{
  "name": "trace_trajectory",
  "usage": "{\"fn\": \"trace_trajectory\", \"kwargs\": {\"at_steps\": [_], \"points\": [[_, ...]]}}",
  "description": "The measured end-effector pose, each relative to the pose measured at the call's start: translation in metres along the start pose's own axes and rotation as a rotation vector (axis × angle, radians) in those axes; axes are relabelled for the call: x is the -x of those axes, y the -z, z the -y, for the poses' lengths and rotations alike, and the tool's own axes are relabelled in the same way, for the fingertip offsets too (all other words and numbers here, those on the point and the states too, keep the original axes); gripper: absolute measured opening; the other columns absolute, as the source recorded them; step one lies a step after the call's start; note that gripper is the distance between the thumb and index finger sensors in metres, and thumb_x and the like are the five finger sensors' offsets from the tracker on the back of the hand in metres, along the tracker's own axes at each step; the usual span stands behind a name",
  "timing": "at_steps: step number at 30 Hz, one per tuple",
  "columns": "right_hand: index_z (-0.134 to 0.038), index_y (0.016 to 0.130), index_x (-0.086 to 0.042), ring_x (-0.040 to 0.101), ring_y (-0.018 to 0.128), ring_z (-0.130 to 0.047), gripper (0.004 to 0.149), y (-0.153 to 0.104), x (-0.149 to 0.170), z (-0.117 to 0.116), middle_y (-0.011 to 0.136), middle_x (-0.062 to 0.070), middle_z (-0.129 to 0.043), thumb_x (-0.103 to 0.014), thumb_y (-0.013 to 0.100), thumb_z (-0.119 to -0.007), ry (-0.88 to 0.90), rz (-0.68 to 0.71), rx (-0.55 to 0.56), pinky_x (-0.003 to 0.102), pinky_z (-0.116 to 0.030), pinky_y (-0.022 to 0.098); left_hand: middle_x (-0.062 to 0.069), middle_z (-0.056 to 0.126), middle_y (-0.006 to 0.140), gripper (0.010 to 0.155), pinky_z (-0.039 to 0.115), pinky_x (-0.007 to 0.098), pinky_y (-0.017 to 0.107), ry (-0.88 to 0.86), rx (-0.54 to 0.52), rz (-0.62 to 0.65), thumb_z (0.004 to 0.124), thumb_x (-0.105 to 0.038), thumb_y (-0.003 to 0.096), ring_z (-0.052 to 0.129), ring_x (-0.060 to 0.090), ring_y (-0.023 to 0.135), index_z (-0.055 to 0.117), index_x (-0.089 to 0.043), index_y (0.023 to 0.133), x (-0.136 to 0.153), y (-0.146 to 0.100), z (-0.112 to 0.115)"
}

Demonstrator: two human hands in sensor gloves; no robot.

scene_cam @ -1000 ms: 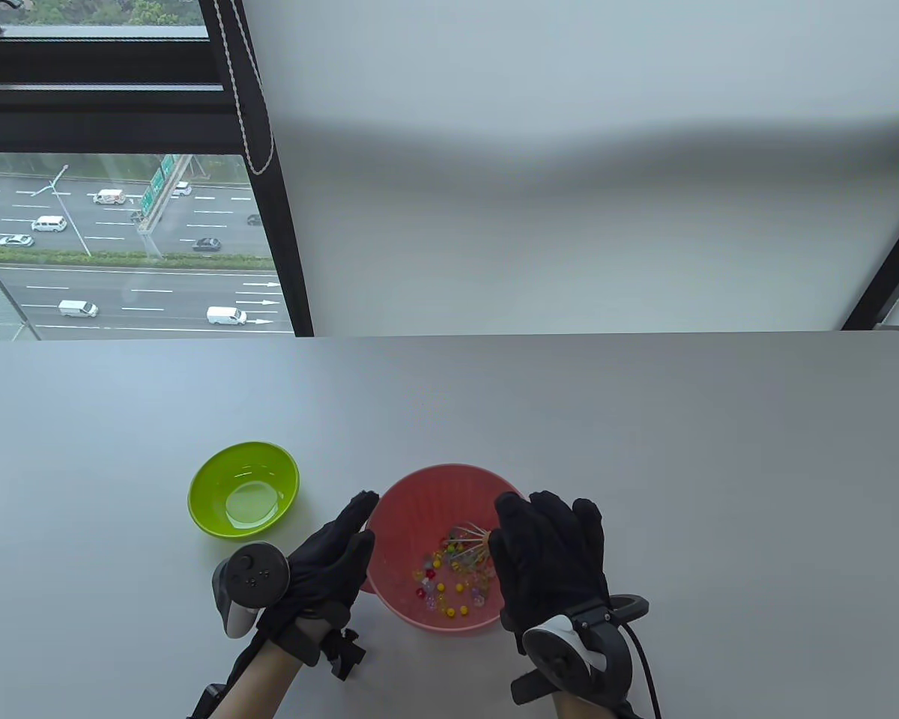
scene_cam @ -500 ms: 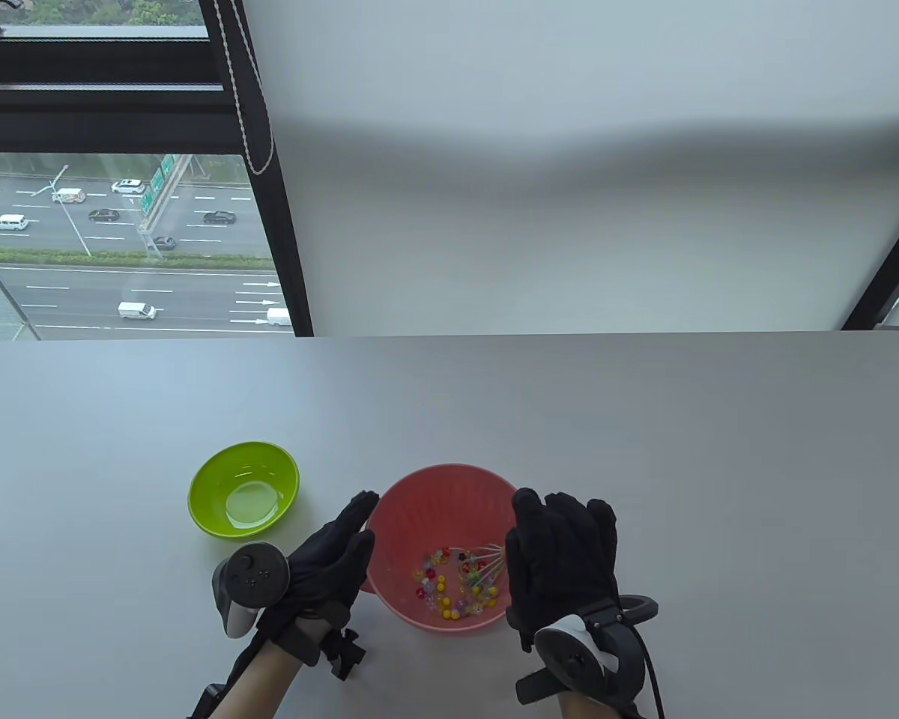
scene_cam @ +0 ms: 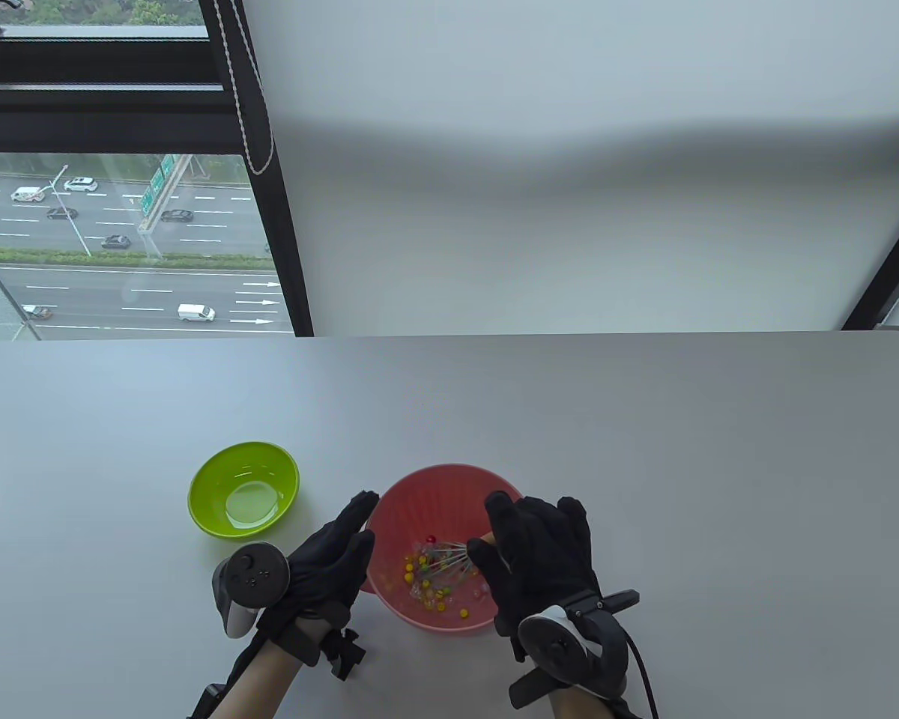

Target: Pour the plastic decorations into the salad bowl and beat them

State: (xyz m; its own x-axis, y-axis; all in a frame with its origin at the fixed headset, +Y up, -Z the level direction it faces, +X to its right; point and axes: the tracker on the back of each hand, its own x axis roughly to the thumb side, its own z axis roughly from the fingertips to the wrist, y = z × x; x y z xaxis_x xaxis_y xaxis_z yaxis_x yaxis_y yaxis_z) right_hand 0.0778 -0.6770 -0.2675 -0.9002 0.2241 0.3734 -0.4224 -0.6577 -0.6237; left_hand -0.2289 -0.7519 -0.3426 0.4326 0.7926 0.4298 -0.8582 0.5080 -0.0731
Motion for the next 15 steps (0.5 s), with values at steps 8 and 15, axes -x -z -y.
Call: {"fn": "trace_trajectory", "kwargs": {"at_steps": [8,15], "points": [[-0.038,0.112,-0.041,0.021,0.096,-0.068,0.065,-0.0013,-0.0031,0.0003,0.095,-0.015,-0.077,-0.055,0.059,-0.074,-0.043,0.013,0.034,0.053,-0.04,0.08,-0.002,0.093,0.052,0.069,0.054,0.058,0.075,-0.002,0.0,-0.001,0.054,-0.067,0.0557,0.09,0.031,0.061,0.056,-0.025,0.111,-0.0001,-0.0002,0.0],[-0.036,0.112,-0.041,0.022,0.096,-0.065,0.062,-0.0007,0.0024,0.0056,0.093,-0.014,-0.075,-0.054,0.06,-0.069,-0.05,-0.007,0.063,0.053,-0.038,0.08,-0.002,0.093,0.052,0.069,0.054,0.058,0.075,-0.002,0.0,-0.001,0.054,-0.067,0.0557,0.09,0.031,0.061,0.056,-0.025,0.11,0.0,-0.0001,0.0]]}}
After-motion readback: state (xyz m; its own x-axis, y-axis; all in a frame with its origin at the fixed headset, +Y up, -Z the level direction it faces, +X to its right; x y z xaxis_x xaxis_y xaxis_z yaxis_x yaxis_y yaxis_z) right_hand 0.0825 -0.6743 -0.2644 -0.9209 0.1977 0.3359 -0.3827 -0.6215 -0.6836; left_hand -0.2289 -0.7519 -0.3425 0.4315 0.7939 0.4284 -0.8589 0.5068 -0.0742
